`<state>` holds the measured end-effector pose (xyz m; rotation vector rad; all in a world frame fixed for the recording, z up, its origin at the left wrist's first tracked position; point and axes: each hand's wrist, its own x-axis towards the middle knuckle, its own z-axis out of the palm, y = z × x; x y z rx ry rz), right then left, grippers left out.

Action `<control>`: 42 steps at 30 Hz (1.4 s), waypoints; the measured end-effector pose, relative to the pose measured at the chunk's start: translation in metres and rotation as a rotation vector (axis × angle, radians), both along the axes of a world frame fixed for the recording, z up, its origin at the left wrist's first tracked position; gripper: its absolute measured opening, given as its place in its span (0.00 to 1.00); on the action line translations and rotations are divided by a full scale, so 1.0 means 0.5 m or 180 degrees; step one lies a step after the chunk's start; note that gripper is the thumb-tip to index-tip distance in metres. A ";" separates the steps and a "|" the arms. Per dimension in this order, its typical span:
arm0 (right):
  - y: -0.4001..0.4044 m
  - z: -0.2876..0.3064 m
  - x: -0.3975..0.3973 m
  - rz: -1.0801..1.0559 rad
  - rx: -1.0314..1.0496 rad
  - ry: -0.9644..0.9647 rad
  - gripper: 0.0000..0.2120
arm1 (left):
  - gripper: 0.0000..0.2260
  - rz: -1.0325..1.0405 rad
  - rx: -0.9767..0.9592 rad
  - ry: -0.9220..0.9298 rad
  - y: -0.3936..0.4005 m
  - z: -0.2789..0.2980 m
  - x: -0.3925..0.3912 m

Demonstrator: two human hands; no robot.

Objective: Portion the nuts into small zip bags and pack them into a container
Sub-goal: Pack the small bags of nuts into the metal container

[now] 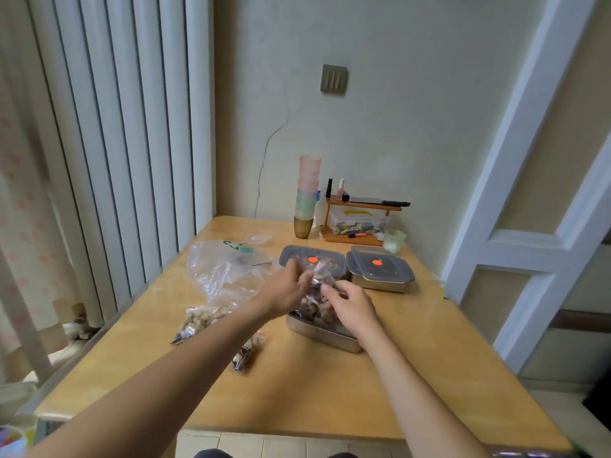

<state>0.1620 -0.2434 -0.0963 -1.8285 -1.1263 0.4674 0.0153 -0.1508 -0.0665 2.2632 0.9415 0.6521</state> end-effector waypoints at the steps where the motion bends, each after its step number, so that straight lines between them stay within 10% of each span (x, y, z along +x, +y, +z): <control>1: -0.002 -0.005 0.009 -0.0480 -0.0170 -0.0347 0.13 | 0.09 -0.0154 0.0235 0.0344 0.002 -0.020 0.004; 5: -0.014 -0.015 0.008 -0.1234 -0.0746 -0.1108 0.13 | 0.14 -0.0618 0.0688 0.1581 0.011 -0.084 0.006; 14: 0.015 0.000 -0.014 -0.0901 -0.1889 -0.2112 0.15 | 0.20 -0.0626 0.0878 0.1594 -0.007 -0.099 -0.013; 32: 0.020 0.018 0.022 -0.0236 -0.2051 -0.2465 0.16 | 0.24 -0.0460 0.1654 0.1497 -0.007 -0.093 -0.004; 42: 0.028 0.009 0.056 -0.0307 -0.1619 -0.1976 0.12 | 0.21 -0.0978 0.0626 0.1513 0.018 -0.109 0.050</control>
